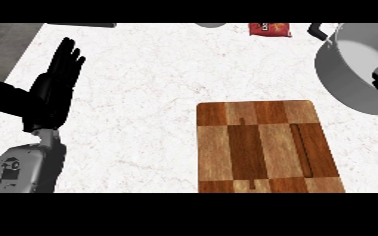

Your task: Pick the cupcake from the cutting board and place it in the pot

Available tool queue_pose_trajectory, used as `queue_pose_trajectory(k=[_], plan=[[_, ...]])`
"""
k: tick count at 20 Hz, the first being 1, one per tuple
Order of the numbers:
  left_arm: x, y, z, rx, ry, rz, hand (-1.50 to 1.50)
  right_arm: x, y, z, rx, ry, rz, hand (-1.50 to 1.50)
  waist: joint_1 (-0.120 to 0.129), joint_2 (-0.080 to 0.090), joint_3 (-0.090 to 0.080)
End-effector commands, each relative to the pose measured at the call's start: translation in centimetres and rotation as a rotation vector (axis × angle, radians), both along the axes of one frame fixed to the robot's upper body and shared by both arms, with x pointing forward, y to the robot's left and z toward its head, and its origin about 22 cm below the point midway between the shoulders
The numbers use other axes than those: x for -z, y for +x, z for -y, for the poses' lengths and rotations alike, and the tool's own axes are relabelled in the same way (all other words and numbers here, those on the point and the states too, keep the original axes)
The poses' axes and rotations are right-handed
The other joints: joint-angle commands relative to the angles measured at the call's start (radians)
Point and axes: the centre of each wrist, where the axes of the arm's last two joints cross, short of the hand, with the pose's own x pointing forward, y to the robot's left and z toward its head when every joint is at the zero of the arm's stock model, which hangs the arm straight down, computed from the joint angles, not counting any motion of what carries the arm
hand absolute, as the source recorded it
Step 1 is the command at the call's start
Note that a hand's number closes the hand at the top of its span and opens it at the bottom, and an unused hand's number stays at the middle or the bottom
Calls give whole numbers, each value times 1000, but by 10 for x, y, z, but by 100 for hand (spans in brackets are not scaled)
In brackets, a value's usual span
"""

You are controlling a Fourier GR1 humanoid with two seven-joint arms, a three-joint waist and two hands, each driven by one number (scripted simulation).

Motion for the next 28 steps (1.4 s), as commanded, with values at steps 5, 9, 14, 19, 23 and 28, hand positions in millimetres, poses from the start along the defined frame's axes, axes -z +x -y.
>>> queue_pose_trajectory(k=[5, 9, 14, 19, 23, 28], plan=[[6, -7, 3, 37, -2, 13, 0, 40, 18, -26, -4, 72, -248, -150, 23, 6, 1], [-6, 4, -5, 9, 6, 17, 0, 40, 14, -18, -144, 144, -348, -150, 13, 13, 3], [-2, 1, -2, -19, -11, -10, 0, 35, 22, -24, -262, 435, -321, -150, -6, 3, 4], [-2, -5, -2, 8, -9, 4, 0, 23, 19, -12, -217, 612, -323, -150, 8, 8, 4], [1, -3, 4, 6, -2, 8, 0, 2, 14, 6, -216, 704, -310, -150, 0, 13, 5], [-5, -2, 9, 14, 1, 32, 0, -13, -5, 32, -188, 711, -337, -150, 0, 21, 10]])
